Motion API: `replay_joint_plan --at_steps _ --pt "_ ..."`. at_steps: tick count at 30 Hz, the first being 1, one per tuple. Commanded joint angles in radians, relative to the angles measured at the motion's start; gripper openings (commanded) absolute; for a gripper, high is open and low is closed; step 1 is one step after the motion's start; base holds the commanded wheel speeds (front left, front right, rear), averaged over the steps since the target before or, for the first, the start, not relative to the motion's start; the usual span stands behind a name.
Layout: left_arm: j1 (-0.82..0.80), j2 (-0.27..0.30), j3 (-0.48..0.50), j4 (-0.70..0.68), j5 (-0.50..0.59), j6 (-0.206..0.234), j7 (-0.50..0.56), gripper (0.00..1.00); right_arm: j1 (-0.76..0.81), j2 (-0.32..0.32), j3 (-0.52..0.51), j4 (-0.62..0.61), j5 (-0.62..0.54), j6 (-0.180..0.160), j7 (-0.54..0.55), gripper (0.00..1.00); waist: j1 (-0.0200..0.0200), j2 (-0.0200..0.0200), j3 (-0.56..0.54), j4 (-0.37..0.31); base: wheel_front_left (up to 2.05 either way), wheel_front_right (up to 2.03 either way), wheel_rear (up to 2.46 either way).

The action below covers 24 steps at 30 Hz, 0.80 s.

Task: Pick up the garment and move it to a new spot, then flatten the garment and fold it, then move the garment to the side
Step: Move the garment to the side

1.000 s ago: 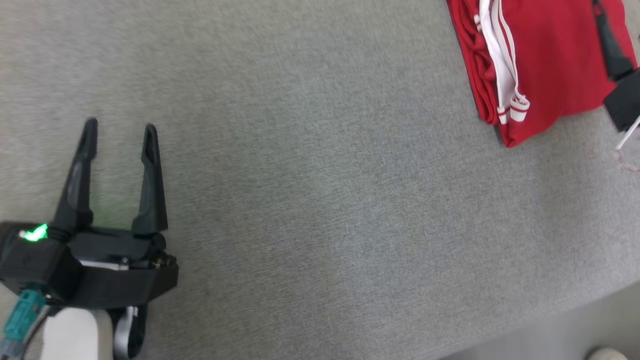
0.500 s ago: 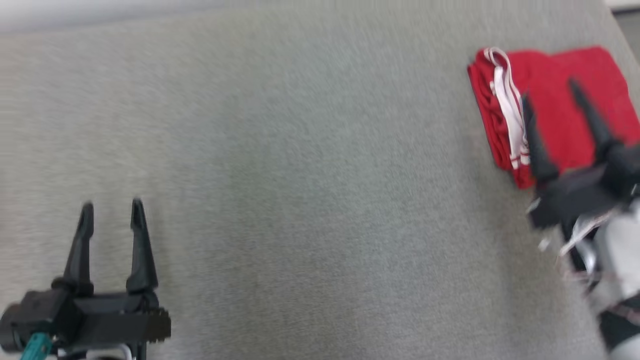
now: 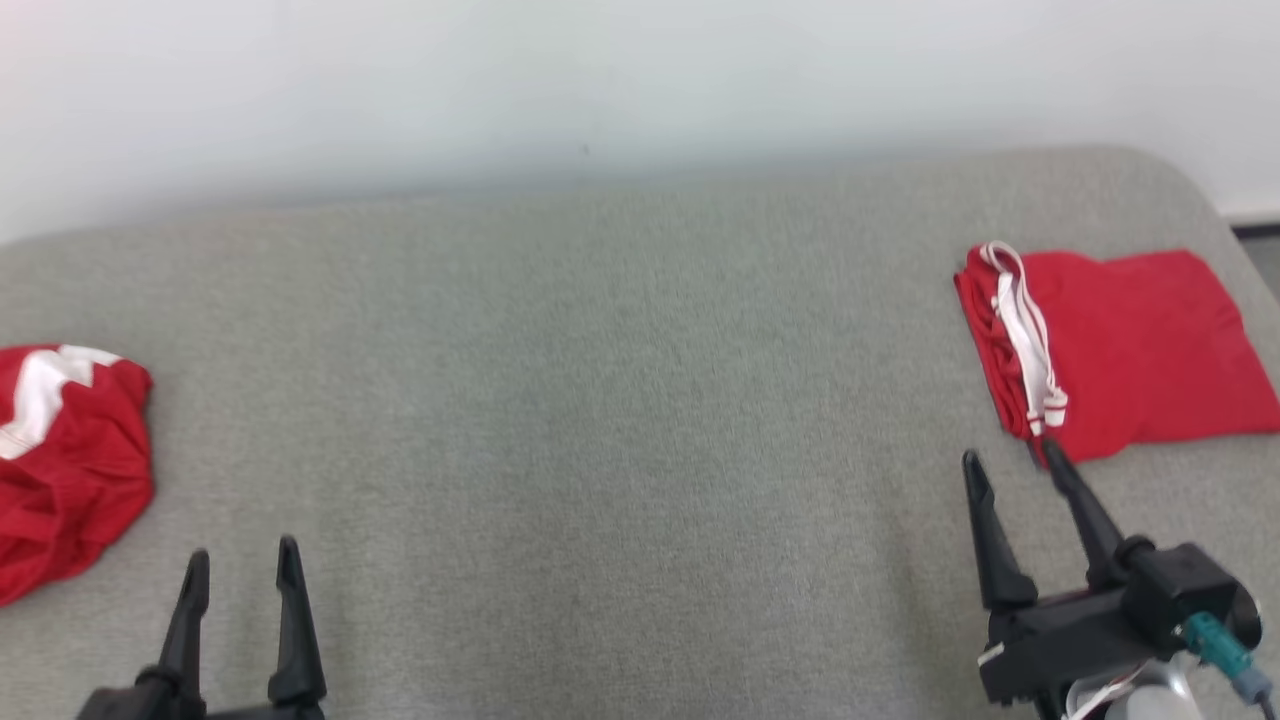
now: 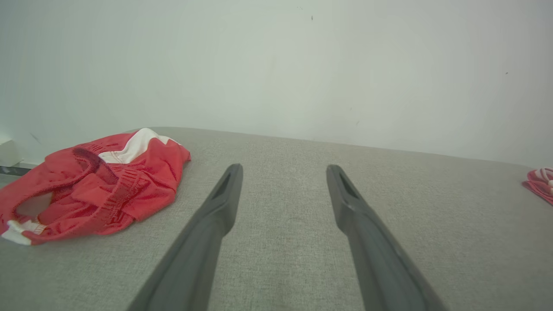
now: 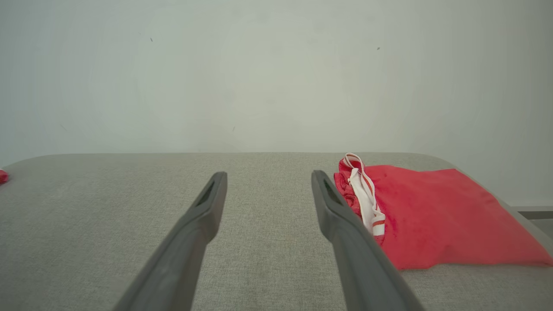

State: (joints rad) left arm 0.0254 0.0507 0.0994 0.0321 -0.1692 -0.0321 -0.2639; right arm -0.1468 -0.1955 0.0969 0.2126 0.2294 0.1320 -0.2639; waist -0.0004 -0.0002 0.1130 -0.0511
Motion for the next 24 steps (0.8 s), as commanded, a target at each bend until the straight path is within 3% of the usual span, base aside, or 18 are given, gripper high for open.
replay_joint_plan --at_steps 1,14,24 --pt "0.029 0.0 -0.002 0.006 0.002 0.009 0.0 1.0 0.024 0.008 0.001 0.007 -0.016 -0.003 0.0 1.0 0.0004 0.0002 -0.063 0.023 0.0 0.0 0.0" --pt "0.085 0.0 -0.025 0.042 0.01 0.024 0.0 1.0 0.065 0.022 0.002 0.095 -0.028 -0.003 0.0 1.0 0.0004 0.0002 -0.119 0.022 0.0 0.0 0.0" --pt "0.08 0.0 -0.044 0.028 0.017 0.035 0.0 1.0 0.053 0.033 0.004 0.095 -0.031 -0.003 0.0 1.0 0.0004 0.0002 -0.119 0.023 0.0 0.0 0.0"
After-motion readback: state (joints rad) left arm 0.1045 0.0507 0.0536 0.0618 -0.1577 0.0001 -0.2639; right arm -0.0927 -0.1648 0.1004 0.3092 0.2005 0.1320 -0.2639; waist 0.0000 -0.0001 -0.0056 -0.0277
